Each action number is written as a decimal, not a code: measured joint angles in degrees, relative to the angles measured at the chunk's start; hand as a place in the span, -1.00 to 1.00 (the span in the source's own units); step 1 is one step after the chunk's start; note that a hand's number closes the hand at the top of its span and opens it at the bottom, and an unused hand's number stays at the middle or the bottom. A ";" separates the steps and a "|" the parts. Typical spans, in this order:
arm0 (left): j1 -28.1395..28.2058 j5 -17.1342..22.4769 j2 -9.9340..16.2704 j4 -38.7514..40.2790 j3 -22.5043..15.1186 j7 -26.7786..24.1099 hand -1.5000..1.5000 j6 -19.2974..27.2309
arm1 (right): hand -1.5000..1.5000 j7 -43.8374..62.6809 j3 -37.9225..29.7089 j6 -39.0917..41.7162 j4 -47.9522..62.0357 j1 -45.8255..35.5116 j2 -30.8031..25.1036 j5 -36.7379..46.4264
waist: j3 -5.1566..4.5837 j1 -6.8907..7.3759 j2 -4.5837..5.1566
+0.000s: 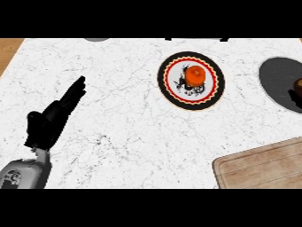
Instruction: Pick the sweet potato from the cutting board and place it in the pan
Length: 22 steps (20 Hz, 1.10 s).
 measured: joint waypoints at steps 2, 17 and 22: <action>0.78 -0.31 -0.41 -1.14 -0.58 0.07 0.00 0.04 | 1.00 -2.07 -0.74 -1.24 5.83 -3.27 -0.85 0.49 | 0.04 0.41 0.12; -2.49 -1.42 -1.99 0.15 -1.57 -0.15 0.00 -0.32 | -1.00 2.63 0.66 -0.77 28.64 -13.97 -5.10 6.55 | 0.22 2.99 1.49; -2.43 -1.16 -1.64 -0.27 -1.11 -0.09 0.00 -0.63 | -1.00 1.42 -1.80 2.97 30.58 -15.04 -4.51 4.12 | 0.39 3.39 1.70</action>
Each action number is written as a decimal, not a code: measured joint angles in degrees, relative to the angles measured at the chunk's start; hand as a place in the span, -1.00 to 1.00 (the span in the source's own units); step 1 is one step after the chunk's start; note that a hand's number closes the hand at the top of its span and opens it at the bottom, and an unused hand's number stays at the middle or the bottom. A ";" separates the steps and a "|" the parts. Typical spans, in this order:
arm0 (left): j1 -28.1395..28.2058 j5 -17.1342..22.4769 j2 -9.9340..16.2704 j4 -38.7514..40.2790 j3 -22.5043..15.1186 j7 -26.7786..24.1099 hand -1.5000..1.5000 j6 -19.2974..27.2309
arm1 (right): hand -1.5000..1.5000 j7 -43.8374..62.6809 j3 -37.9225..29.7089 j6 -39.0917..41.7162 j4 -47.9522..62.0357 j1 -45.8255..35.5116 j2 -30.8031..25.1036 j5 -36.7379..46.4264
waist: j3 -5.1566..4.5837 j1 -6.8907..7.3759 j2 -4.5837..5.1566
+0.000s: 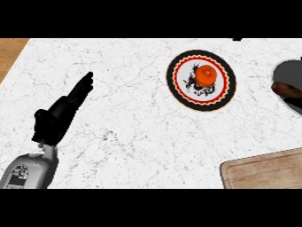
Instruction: Pick the sweet potato from the cutting board and place it in the pan
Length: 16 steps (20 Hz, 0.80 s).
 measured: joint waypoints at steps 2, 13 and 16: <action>0.13 0.00 -0.08 -0.07 -0.06 -0.20 0.00 -0.05 | -1.00 -0.87 -1.97 1.71 0.25 -0.81 0.41 -2.05 | 0.07 0.19 0.11; 0.22 -0.19 -0.32 0.01 0.33 -0.09 0.00 0.37 | -1.00 -6.10 -13.09 19.45 2.22 -0.45 -3.50 -13.70 | 0.18 -0.86 0.20; 0.30 -0.14 -0.63 0.05 0.34 0.32 0.00 0.55 | -1.00 -8.11 -13.99 25.52 2.48 1.59 -5.50 -14.74 | 0.18 -1.31 0.08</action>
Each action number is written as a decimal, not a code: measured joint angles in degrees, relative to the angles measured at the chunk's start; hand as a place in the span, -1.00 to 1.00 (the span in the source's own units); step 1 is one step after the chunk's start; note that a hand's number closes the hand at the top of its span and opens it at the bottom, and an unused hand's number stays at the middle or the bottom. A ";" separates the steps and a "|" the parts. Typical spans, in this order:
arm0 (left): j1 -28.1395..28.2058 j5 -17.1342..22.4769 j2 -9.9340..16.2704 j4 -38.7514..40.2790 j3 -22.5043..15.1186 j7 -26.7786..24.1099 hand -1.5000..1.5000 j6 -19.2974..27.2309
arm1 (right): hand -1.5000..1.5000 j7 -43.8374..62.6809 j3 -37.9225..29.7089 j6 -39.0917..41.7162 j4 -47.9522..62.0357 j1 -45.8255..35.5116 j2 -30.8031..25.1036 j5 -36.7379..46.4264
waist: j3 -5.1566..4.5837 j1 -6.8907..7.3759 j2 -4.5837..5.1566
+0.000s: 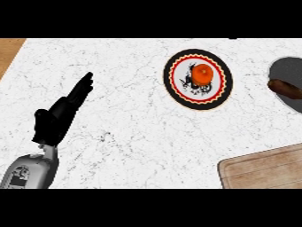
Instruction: Pick the sweet potato from the cutting board and place it in the pan
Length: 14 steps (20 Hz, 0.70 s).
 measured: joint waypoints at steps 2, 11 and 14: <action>0.29 0.22 0.29 -0.02 0.32 -0.34 0.00 -0.26 | -1.00 -1.57 -0.45 3.08 -0.20 1.46 -1.11 -0.53 | 0.03 -0.07 -0.02; 1.59 -0.14 0.35 -0.43 0.53 -0.81 0.00 -0.04 | -1.00 -4.95 -1.94 6.29 -3.11 7.93 -3.51 -2.67 | 0.06 -1.04 -0.52; 1.59 -0.29 0.54 -0.31 0.70 -0.70 0.00 -0.04 | -1.00 -5.59 -2.16 6.85 -3.88 9.98 -3.61 -3.25 | 0.06 -1.40 -0.65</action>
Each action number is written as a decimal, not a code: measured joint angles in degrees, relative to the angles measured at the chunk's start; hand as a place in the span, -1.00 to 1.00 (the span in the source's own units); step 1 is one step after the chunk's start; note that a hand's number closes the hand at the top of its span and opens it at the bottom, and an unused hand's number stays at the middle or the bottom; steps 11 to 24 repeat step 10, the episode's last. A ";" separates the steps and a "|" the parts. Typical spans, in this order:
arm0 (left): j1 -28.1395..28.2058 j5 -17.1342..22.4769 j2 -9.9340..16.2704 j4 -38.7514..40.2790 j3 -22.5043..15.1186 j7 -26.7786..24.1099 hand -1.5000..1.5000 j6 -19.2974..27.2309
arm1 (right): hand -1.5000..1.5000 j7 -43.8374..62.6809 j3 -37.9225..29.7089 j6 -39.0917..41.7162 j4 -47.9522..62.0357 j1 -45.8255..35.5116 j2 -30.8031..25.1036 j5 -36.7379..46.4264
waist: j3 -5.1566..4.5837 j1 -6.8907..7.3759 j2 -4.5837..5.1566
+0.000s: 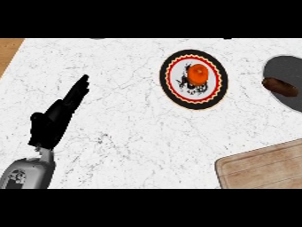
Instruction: Pick the sweet potato from the cutting board and place it in the pan
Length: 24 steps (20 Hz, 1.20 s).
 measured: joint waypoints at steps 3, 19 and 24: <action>0.23 0.20 -0.07 0.49 0.28 -0.61 0.00 -0.08 | -1.00 -0.92 -0.06 0.29 -0.80 2.51 0.30 -0.49 | 0.01 -0.37 -0.12; 1.53 0.66 0.69 0.12 1.13 -0.88 0.00 -0.62 | -1.00 -3.29 0.35 -0.32 -3.14 7.76 1.61 -1.28 | -0.01 -0.72 -0.47; 1.53 0.66 0.69 0.12 1.13 -0.88 0.00 -0.62 | -1.00 -3.29 0.35 -0.32 -3.14 7.76 1.61 -1.28 | -0.01 -0.72 -0.47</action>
